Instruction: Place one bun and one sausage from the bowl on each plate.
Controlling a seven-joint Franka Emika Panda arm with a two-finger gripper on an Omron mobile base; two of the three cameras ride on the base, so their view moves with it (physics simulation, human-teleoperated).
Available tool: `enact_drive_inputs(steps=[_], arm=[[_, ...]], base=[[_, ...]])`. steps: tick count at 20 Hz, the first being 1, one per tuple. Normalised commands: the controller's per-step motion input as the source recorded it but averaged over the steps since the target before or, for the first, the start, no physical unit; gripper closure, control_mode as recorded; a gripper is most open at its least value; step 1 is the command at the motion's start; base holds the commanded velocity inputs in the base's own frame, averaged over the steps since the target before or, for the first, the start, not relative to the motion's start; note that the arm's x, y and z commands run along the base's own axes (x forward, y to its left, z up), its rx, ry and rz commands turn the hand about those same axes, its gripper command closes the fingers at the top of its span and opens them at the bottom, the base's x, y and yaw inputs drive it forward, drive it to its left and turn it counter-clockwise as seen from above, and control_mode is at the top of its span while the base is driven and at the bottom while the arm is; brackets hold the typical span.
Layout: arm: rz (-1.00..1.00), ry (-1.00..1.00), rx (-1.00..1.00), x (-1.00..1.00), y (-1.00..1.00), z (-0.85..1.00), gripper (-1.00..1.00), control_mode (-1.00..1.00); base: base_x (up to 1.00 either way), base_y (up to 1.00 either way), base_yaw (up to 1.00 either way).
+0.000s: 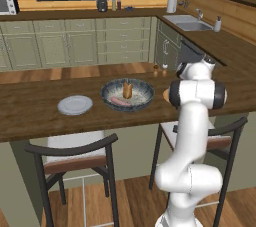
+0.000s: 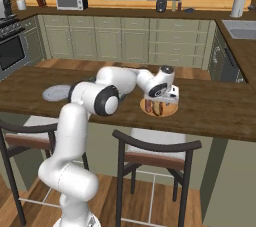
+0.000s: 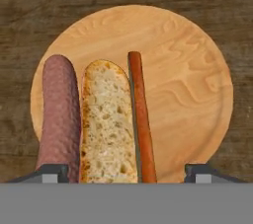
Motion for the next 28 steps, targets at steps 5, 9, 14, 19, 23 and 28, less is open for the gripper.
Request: enact_drive_inputs(steps=[5,9,14,19,23,28], arm=[[-0.12,-0.06,0.00,-0.57,0.76,0.52,-1.00,-1.00],[-0.05,-0.06,0.00,-0.36,1.00,0.37,-1.00,-1.00],[-0.01,0.00,0.00,0.01,1.00,0.29,-1.00,-1.00],[-0.02,0.00,0.00,0.42,0.86,0.02,-1.00,-1.00],[0.00,0.00,0.00,0.56,0.75,0.13,-1.00,-1.00],[0.00,0.00,0.00,0.75,0.56,0.05,-1.00,-1.00]], base=[[0.00,0.00,0.00],[0.00,0.00,0.00],[0.00,0.00,0.00],[0.00,0.00,0.00],[0.00,0.00,0.00],[0.00,0.00,0.00]])
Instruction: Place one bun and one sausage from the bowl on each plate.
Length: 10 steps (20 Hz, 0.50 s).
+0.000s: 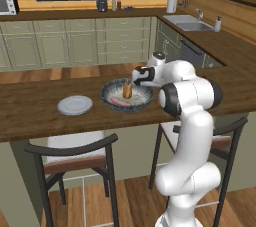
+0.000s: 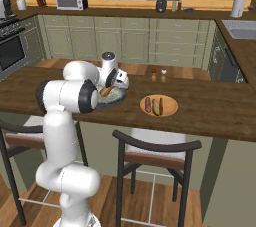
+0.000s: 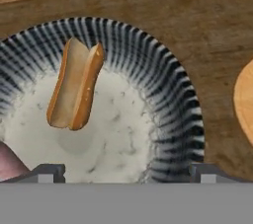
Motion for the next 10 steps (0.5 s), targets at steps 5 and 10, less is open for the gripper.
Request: enact_drive_inputs(steps=[5,10], arm=[[-0.01,0.00,0.00,0.50,0.43,-0.01,-1.00,-1.00],[-0.07,0.02,0.01,0.02,0.30,-0.24,-1.00,-1.00]], base=[[0.00,0.00,0.00],[0.00,0.00,0.00]])
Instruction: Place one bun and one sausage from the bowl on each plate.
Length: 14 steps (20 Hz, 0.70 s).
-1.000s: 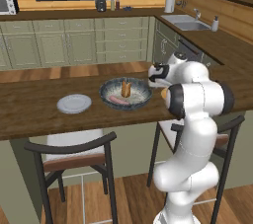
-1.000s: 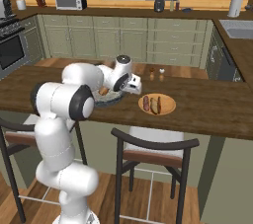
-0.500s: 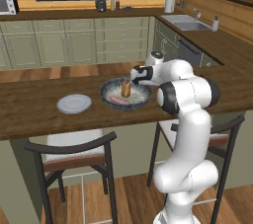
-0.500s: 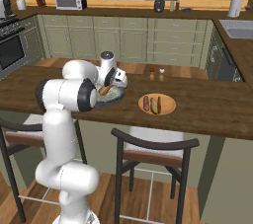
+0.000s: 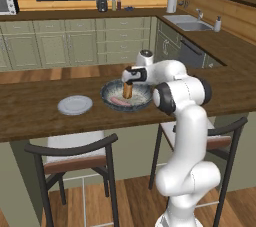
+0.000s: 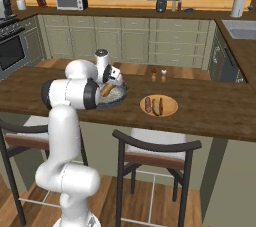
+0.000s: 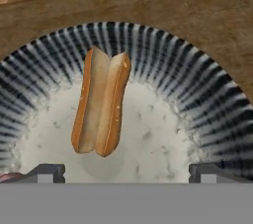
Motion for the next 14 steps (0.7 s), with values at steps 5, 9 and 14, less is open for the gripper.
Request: enact_drive_inputs(steps=[5,9,14], arm=[[-0.08,0.02,0.02,0.02,0.29,-0.40,-1.00,-1.00],[-0.07,0.01,0.06,0.10,0.18,-0.08,-1.00,-1.00],[-0.01,0.00,0.01,0.42,0.03,0.00,-1.00,-1.00]], base=[[0.00,0.00,0.00],[0.00,0.00,0.00],[0.00,0.00,0.00]])
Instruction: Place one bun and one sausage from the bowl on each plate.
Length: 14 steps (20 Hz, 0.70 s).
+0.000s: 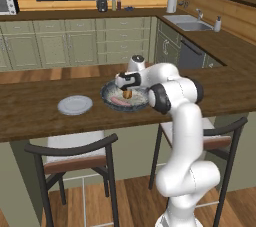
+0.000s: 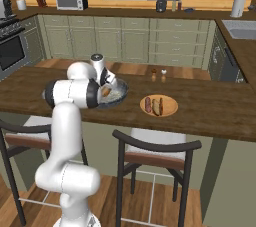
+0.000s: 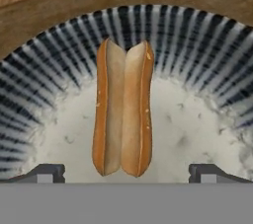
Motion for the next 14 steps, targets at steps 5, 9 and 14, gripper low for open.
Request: enact_drive_inputs(steps=[5,9,14], arm=[[0.00,0.00,0.00,0.49,0.00,-0.14,-1.00,-1.00],[0.00,0.07,0.00,0.11,0.03,-0.41,-1.00,-1.00],[0.00,0.04,0.01,0.01,0.00,-0.40,-1.00,-1.00]], base=[[0.00,0.00,0.00],[0.00,0.00,0.00],[0.00,0.00,0.00]])
